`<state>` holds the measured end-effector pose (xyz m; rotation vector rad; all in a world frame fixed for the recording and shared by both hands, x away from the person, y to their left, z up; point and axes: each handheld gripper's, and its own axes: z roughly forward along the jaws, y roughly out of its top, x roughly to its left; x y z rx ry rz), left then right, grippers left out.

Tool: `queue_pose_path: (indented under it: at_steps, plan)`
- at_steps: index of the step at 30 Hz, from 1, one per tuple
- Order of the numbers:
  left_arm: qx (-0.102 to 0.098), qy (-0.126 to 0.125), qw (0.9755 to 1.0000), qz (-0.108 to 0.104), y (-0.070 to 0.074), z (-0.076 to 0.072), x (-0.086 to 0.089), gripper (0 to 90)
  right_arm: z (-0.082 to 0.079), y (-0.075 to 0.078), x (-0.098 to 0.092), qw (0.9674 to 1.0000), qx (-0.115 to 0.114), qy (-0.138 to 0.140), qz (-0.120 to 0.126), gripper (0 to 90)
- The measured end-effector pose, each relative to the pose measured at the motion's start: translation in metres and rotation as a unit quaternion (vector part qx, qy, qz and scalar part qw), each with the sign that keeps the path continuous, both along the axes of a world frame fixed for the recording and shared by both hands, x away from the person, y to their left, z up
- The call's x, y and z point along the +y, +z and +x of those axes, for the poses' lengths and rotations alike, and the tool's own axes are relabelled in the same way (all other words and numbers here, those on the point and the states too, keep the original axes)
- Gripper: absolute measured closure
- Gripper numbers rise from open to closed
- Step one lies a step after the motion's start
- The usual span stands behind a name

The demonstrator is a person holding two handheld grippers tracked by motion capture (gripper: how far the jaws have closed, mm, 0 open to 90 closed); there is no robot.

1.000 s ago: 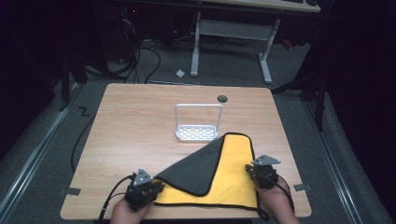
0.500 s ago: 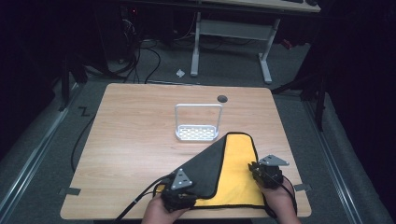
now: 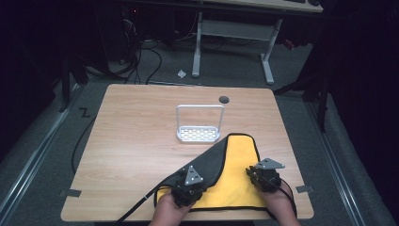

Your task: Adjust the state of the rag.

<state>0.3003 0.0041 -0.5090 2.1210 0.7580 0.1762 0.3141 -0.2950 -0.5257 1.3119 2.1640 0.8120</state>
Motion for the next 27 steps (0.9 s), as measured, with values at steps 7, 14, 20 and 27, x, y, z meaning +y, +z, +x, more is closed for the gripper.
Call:
queue_pose_path:
  at_steps: [7,14,20,27]
  plan:
    - [-0.015,0.088,0.9953,-0.039,0.033,0.042,0.062,82.7,-0.001,-0.001,0.000,1.0000,0.001,0.001,-0.001,77.9]
    - [-0.016,0.163,0.9863,-0.015,0.030,0.104,0.117,82.4,-0.005,-0.001,-0.005,1.0000,0.000,-0.001,0.002,77.8]
    - [0.021,0.174,0.9844,-0.006,0.005,0.137,0.122,75.6,-0.011,-0.001,-0.011,1.0000,0.000,-0.008,0.003,77.5]
    - [0.031,0.180,0.9816,-0.056,-0.001,0.128,0.139,51.5,-0.012,-0.002,-0.013,0.9999,-0.003,-0.009,0.005,75.2]
